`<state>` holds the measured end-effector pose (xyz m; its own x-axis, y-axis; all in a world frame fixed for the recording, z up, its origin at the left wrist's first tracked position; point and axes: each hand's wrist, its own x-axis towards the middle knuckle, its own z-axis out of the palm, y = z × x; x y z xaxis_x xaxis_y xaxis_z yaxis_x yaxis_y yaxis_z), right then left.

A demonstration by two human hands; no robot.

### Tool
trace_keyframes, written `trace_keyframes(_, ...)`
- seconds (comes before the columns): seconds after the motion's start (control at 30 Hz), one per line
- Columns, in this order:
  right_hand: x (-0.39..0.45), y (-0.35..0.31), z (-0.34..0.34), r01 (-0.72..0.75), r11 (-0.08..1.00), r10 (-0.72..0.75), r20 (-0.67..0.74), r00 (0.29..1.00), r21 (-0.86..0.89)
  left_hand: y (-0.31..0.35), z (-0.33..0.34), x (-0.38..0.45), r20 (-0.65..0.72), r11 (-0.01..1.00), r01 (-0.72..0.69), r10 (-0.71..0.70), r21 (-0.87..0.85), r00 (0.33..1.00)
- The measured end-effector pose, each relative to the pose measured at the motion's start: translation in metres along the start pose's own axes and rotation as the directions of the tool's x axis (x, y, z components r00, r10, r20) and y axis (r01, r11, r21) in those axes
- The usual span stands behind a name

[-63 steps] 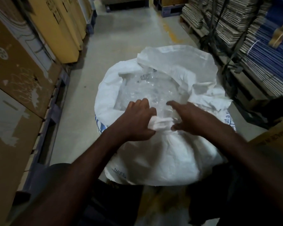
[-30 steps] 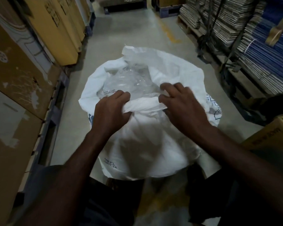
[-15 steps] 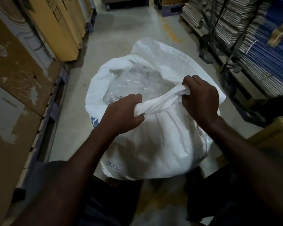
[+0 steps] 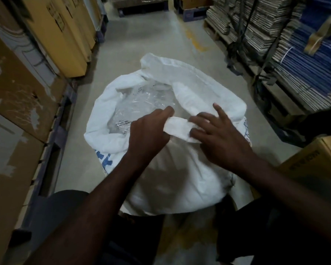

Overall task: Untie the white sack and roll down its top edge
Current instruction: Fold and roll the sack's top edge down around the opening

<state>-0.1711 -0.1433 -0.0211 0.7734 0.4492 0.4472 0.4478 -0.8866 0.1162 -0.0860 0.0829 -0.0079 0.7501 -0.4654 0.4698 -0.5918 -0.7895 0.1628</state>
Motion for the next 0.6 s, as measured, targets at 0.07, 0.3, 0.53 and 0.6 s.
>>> trace_keyframes(0.07, -0.01, -0.011, 0.002, -0.033, 0.992, 0.009, 0.198, 0.98, 0.119, -0.006, 0.005, 0.0, 0.025, 0.997, -0.01, 0.008, 0.081, 1.0)
trace_keyframes(0.3, 0.018, -0.015, -0.003, -0.361, 0.91, 0.3, 0.276, 0.913, 0.203, -0.004, 0.023, -0.008, 0.147, 0.989, -0.105, 0.089, 0.103, 0.985)
trace_keyframes(0.53, 0.032, -0.004, 0.009, -0.227, 0.967, 0.183, 0.297, 0.937, 0.118, -0.004, 0.012, -0.016, 0.293, 0.99, -0.139, 0.142, -0.034, 0.946)
trace_keyframes(0.6, 0.032, 0.004, 0.007, -0.191, 0.98, 0.175, 0.2, 0.964, 0.061, -0.002, 0.003, -0.018, 0.4, 0.974, -0.094, 0.172, -0.206, 0.9)
